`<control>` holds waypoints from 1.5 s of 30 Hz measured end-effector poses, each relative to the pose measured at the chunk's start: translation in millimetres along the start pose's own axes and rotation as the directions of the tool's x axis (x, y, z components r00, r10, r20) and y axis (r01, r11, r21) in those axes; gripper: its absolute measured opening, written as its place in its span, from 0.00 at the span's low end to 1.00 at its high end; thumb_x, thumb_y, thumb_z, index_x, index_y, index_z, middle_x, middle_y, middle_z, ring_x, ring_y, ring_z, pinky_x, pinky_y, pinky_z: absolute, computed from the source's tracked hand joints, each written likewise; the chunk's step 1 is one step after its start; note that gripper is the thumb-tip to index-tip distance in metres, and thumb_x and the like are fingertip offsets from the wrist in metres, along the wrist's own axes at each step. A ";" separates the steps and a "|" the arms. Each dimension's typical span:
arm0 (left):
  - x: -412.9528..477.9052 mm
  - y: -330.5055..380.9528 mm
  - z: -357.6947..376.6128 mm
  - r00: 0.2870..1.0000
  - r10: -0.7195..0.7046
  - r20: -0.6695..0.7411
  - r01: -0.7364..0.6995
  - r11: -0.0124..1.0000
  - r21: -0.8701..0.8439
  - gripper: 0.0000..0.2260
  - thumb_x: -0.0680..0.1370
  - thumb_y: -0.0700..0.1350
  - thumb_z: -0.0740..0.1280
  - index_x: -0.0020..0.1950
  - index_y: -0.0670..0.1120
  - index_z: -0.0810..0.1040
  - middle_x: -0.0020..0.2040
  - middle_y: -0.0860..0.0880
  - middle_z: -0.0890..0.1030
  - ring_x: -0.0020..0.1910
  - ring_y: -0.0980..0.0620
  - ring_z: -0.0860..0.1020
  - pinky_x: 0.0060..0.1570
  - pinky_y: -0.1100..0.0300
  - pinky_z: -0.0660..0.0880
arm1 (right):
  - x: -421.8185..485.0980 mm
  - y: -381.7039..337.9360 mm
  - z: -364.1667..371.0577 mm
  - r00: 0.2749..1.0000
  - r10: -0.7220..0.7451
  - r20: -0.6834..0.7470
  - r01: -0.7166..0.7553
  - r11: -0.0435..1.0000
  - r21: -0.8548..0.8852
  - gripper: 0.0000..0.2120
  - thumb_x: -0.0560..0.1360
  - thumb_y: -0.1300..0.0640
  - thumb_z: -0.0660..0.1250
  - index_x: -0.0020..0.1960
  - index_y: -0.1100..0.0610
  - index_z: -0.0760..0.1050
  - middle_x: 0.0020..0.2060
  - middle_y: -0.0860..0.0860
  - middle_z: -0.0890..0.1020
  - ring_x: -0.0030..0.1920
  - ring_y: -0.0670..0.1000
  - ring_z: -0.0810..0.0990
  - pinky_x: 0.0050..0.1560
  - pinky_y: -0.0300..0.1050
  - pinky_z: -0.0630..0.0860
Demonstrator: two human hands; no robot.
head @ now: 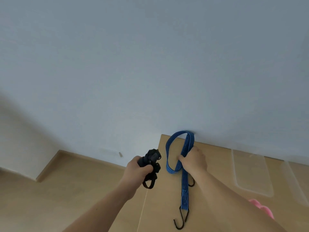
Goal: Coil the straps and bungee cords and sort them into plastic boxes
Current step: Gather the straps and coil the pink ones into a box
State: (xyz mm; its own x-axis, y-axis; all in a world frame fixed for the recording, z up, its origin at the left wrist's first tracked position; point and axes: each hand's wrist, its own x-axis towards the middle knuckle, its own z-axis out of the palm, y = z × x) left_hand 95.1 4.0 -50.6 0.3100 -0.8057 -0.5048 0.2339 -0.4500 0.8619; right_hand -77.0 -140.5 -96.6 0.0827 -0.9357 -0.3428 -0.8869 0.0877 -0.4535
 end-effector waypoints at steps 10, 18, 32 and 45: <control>7.2 29.0 12.6 0.993 0.092 0.078 -0.104 0.979 0.175 0.23 0.64 0.50 0.79 0.51 0.42 0.73 0.40 0.45 0.86 0.38 0.46 0.85 0.39 0.57 0.81 | -18.7 -3.7 -48.4 0.990 -0.124 0.060 0.099 0.943 0.317 0.15 0.79 0.52 0.62 0.35 0.55 0.65 0.28 0.49 0.71 0.26 0.47 0.69 0.30 0.42 0.62; -20.9 84.8 66.5 0.880 0.057 0.471 -0.236 0.914 0.330 0.27 0.74 0.66 0.62 0.38 0.40 0.76 0.35 0.42 0.78 0.34 0.50 0.77 0.39 0.58 0.75 | -68.6 -33.4 -145.5 0.986 -0.167 0.023 0.128 0.832 0.540 0.16 0.75 0.41 0.68 0.45 0.55 0.79 0.36 0.46 0.84 0.33 0.44 0.77 0.33 0.39 0.71; -75.9 143.8 121.0 0.753 0.075 0.654 -0.298 0.924 0.237 0.18 0.80 0.50 0.65 0.56 0.35 0.81 0.54 0.35 0.83 0.48 0.40 0.83 0.48 0.49 0.80 | -161.9 -21.4 -229.2 0.932 -0.363 -0.018 0.248 0.599 0.761 0.10 0.79 0.46 0.66 0.52 0.49 0.84 0.44 0.48 0.83 0.41 0.46 0.79 0.27 0.37 0.65; -174.6 132.2 207.4 0.643 0.191 0.742 -0.359 0.931 0.072 0.12 0.82 0.44 0.62 0.60 0.41 0.81 0.58 0.42 0.83 0.57 0.44 0.81 0.62 0.46 0.75 | -261.5 96.9 -251.0 0.940 -0.279 -0.196 0.326 0.572 0.753 0.14 0.82 0.45 0.58 0.55 0.49 0.79 0.35 0.39 0.82 0.33 0.38 0.78 0.31 0.30 0.71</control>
State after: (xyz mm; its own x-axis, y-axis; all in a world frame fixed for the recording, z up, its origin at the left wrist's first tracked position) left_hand -119.2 5.2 161.7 -0.4396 -0.8896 -0.1238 0.0402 -0.1572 0.9867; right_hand -298.7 27.0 155.6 0.2360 -0.9711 -0.0349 -0.1383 0.0020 -0.9904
